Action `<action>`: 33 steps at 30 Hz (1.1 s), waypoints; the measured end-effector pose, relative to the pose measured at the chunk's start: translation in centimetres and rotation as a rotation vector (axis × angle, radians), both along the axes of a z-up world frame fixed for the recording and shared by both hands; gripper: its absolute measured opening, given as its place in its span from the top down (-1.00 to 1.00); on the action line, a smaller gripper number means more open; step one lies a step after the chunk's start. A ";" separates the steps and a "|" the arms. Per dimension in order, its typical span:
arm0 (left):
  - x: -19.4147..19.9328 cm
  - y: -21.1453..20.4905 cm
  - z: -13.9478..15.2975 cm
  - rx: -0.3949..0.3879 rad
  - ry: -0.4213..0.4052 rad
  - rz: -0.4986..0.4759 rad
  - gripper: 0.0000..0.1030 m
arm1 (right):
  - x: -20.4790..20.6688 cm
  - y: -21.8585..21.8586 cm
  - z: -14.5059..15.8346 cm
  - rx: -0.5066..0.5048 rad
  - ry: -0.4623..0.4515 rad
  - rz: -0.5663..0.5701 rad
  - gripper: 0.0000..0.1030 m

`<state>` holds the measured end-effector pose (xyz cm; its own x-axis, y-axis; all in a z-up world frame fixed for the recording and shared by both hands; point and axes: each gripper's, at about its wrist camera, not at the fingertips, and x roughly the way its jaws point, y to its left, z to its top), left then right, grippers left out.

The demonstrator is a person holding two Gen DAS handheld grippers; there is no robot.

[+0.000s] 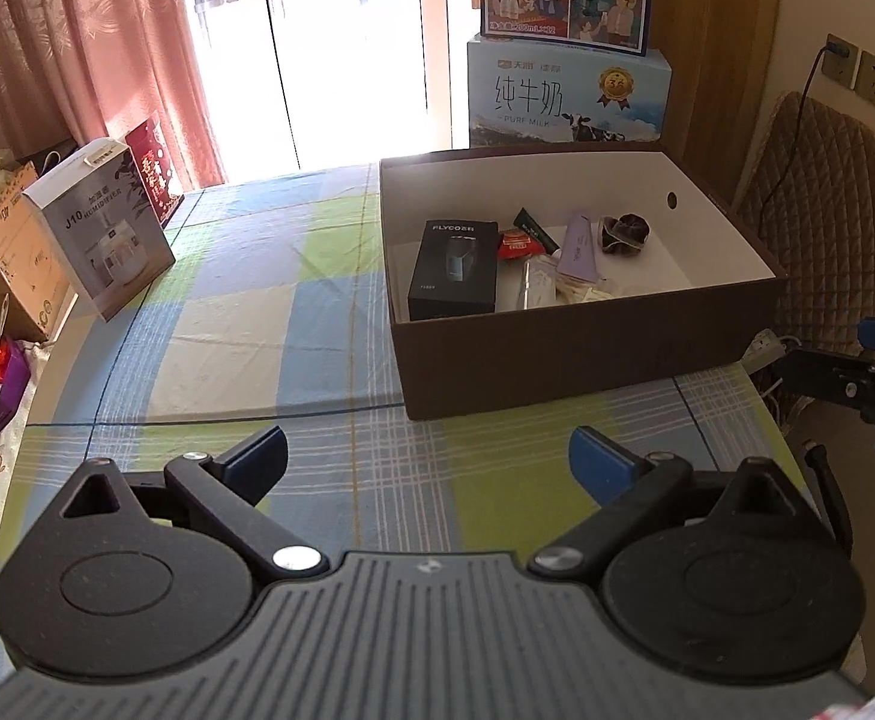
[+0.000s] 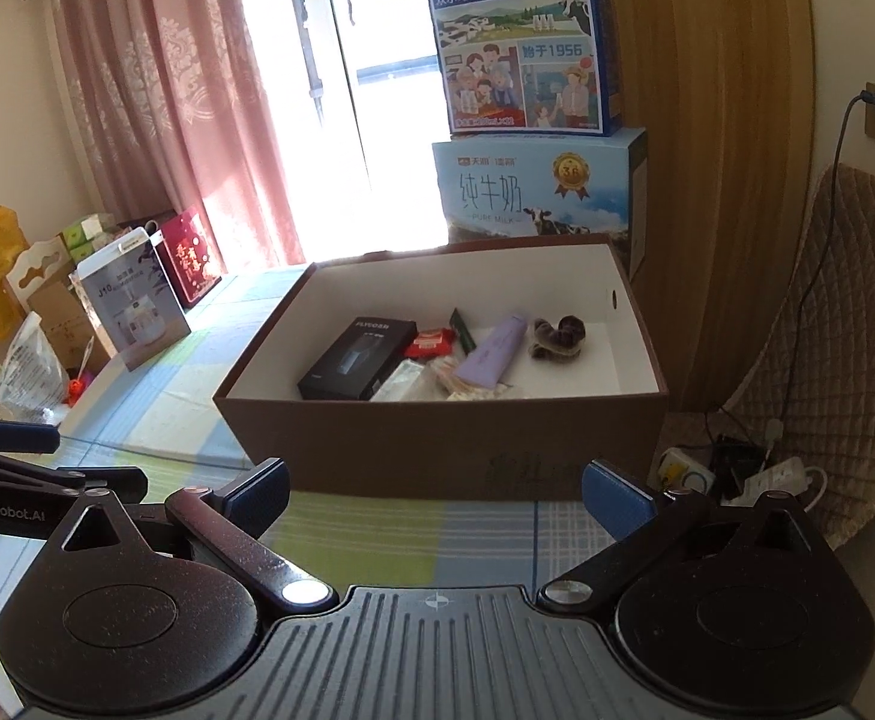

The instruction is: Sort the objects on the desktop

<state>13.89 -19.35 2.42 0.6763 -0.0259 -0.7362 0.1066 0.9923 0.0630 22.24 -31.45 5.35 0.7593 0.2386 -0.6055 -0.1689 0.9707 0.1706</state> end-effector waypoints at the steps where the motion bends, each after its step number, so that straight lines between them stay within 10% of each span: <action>1: -0.2 0.2 -0.1 0.001 0.003 0.004 -0.92 | -0.2 0.1 -0.1 -0.001 0.002 0.000 -0.96; 33: -4.5 1.0 -2.5 0.022 0.080 -0.019 -0.93 | -5.3 1.1 -2.6 -0.027 0.074 -0.026 -0.96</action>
<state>9.37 -18.34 -0.06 0.6148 -0.0215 -0.7884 0.1314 0.9885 0.0755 16.93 -30.37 2.72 0.7179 0.2016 -0.6663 -0.1311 0.9792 0.1550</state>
